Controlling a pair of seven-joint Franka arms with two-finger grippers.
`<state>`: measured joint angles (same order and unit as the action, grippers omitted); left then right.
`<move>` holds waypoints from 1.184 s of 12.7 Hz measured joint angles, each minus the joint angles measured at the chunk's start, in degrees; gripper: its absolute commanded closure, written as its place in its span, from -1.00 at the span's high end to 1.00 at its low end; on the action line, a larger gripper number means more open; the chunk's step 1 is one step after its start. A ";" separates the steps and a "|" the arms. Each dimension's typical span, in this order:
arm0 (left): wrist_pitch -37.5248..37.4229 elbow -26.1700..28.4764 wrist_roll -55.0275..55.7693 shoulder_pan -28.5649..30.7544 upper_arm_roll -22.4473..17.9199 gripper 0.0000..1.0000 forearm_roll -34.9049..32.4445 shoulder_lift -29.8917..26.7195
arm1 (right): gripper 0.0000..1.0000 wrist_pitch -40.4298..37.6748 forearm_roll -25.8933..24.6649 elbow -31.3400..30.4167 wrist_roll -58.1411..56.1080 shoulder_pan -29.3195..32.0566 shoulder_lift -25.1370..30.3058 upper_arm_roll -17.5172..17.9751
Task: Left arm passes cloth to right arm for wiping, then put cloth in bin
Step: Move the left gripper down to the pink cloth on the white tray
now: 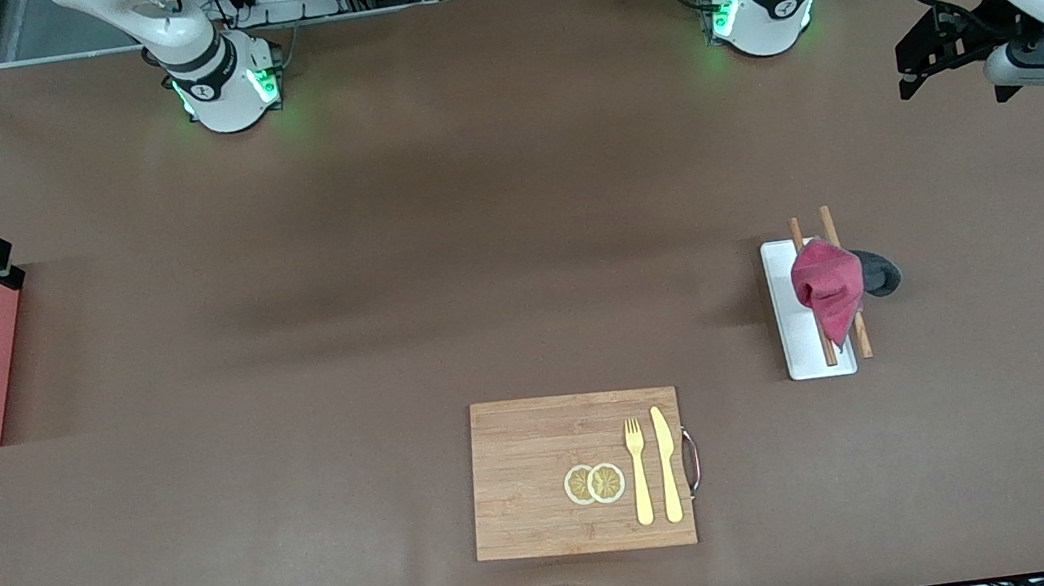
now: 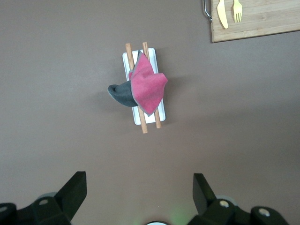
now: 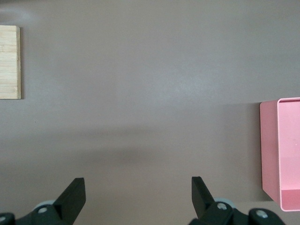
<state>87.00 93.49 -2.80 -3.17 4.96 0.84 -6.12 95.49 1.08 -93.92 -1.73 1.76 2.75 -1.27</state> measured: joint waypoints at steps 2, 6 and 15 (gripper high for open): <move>0.00 -0.06 0.08 0.00 1.48 1.00 -0.82 0.11 | 1.00 -0.35 0.00 -0.02 0.00 0.07 -0.18 -0.07; 0.02 -1.31 0.40 0.10 2.92 1.00 -1.44 1.70 | 1.00 -1.60 0.00 0.03 -0.04 0.84 -0.44 -0.30; 9.69 -5.32 6.95 -0.19 3.16 1.00 0.00 20.29 | 1.00 -3.00 -0.02 0.00 0.02 1.19 -2.02 -0.36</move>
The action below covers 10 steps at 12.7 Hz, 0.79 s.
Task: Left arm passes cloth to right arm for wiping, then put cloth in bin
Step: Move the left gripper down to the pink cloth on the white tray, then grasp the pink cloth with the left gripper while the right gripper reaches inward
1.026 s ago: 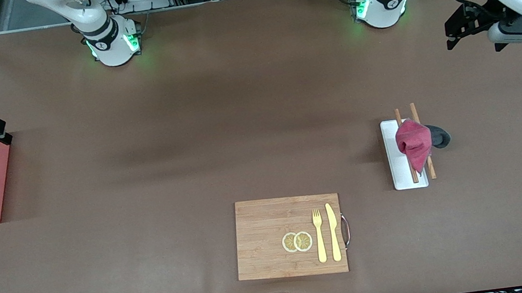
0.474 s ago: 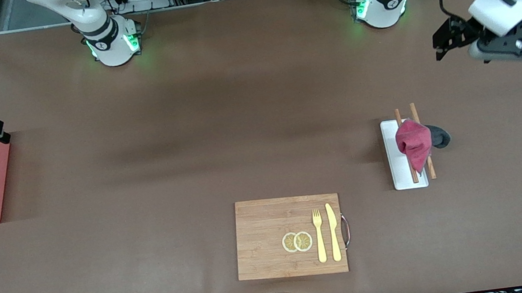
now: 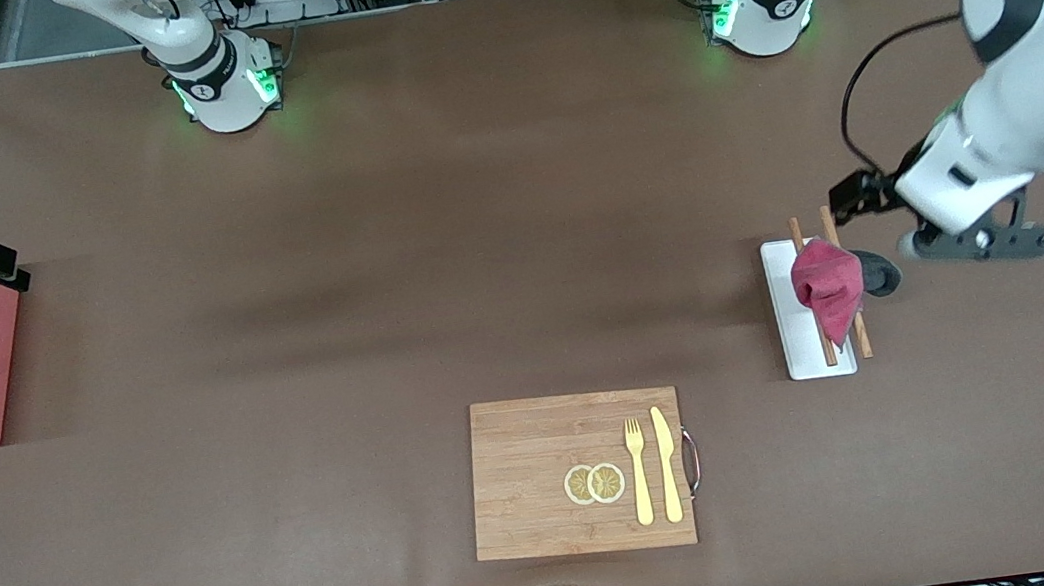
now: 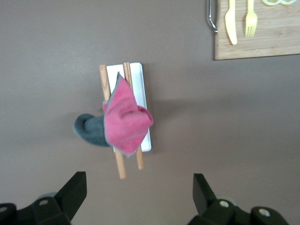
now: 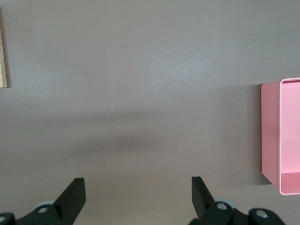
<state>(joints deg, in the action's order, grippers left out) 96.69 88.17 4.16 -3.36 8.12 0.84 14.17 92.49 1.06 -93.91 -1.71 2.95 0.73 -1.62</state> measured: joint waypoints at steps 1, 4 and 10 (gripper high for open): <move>1.55 -0.03 0.13 -0.01 0.00 1.00 0.00 2.19 | 1.00 -0.03 0.00 0.02 0.00 0.01 0.00 0.00; 4.02 -0.13 0.33 0.20 -0.06 1.00 0.00 7.90 | 1.00 -0.19 0.03 0.01 0.07 0.04 -0.06 0.04; 5.61 -0.32 0.33 0.54 -0.20 1.00 0.00 13.88 | 1.00 -0.55 0.30 -0.03 18.90 -4.01 -1.99 0.87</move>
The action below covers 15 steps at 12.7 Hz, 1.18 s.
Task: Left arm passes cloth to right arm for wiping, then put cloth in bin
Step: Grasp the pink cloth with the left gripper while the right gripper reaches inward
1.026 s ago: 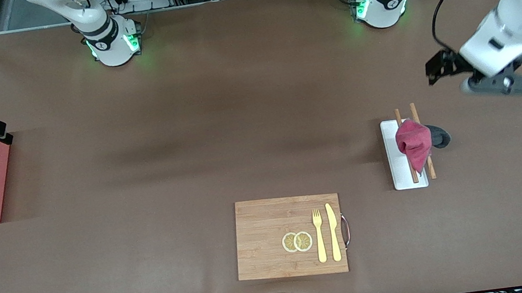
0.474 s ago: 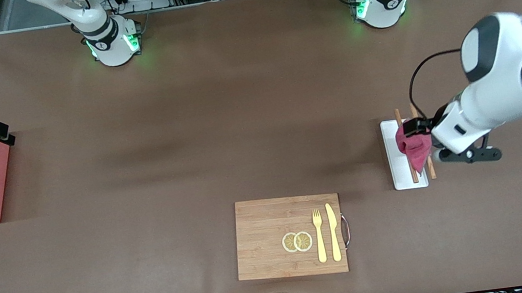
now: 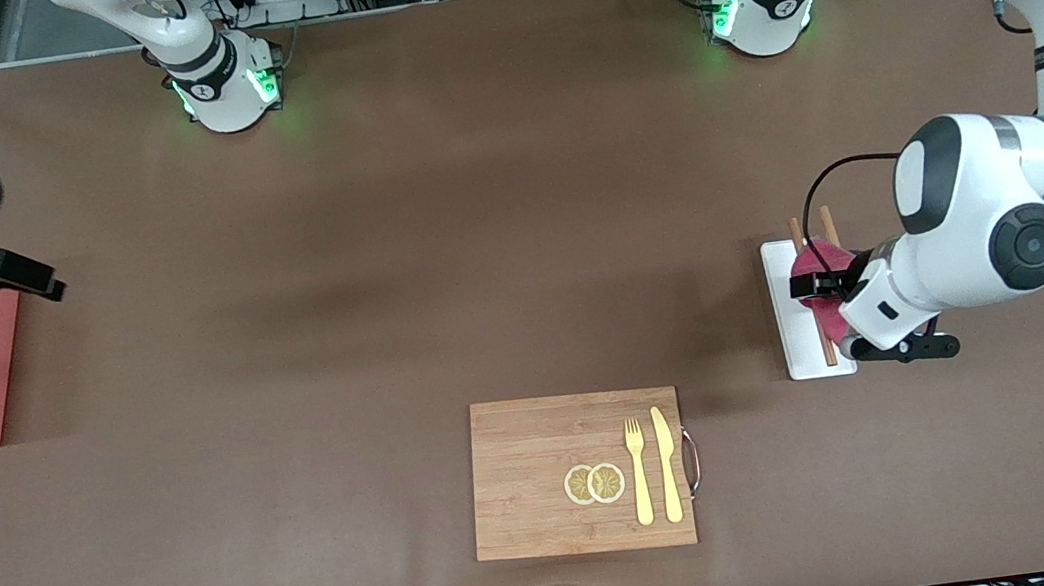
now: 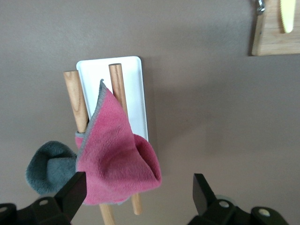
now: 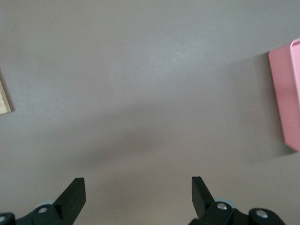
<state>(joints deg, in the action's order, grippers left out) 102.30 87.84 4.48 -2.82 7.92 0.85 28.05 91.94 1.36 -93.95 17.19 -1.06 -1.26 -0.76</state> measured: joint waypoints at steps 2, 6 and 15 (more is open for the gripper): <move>-0.02 0.30 0.00 0.10 -0.13 1.00 0.00 0.76 | 1.00 -1.33 2.18 -0.02 7.48 -3.03 -1.39 0.32; -0.10 1.81 0.01 0.18 -0.33 -0.76 -0.05 0.85 | 1.00 -2.15 8.95 -0.02 15.04 -4.18 -2.42 0.38; -0.28 2.01 0.08 0.16 -0.34 -1.00 -0.95 0.84 | 1.00 -2.84 17.60 0.05 28.70 -10.09 -3.98 0.45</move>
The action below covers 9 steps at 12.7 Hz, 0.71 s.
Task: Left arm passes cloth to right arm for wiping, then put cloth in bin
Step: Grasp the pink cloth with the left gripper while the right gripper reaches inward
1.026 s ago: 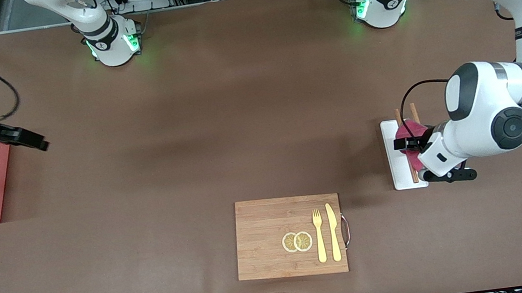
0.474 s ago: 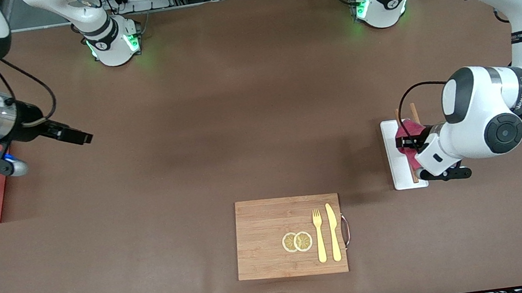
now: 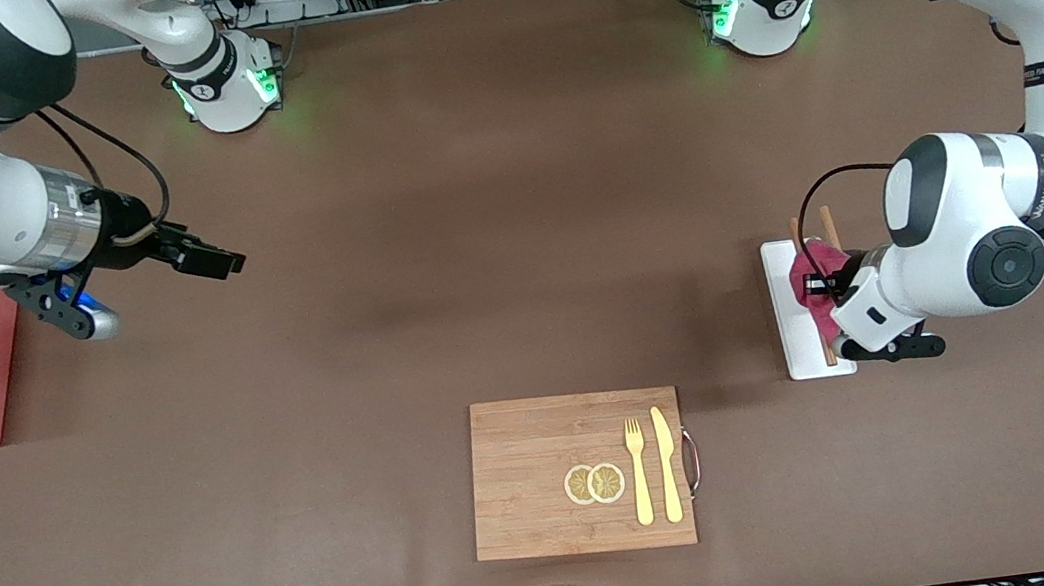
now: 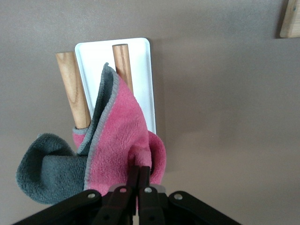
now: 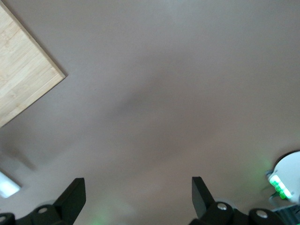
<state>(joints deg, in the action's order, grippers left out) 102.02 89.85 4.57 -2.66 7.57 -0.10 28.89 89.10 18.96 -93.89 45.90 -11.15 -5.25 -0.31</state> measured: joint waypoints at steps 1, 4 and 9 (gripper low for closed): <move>-0.14 0.00 0.00 0.01 -0.01 -1.00 -0.01 0.00 | 1.00 0.06 1.27 0.01 1.29 0.00 -0.15 -0.04; -0.22 -0.44 0.00 0.10 -0.04 -1.00 -0.03 -0.26 | 1.00 0.25 6.15 0.20 5.95 0.04 -0.75 -0.37; -0.39 -2.16 0.00 0.05 0.24 -1.00 -0.05 -6.09 | 1.00 0.47 14.10 4.01 21.74 -0.06 -4.33 -0.65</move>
<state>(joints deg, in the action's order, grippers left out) 101.63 87.69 4.57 -2.61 7.81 -0.15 22.80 89.57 33.06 -89.88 67.63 -11.21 -9.57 -0.95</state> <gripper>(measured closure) 0.978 0.000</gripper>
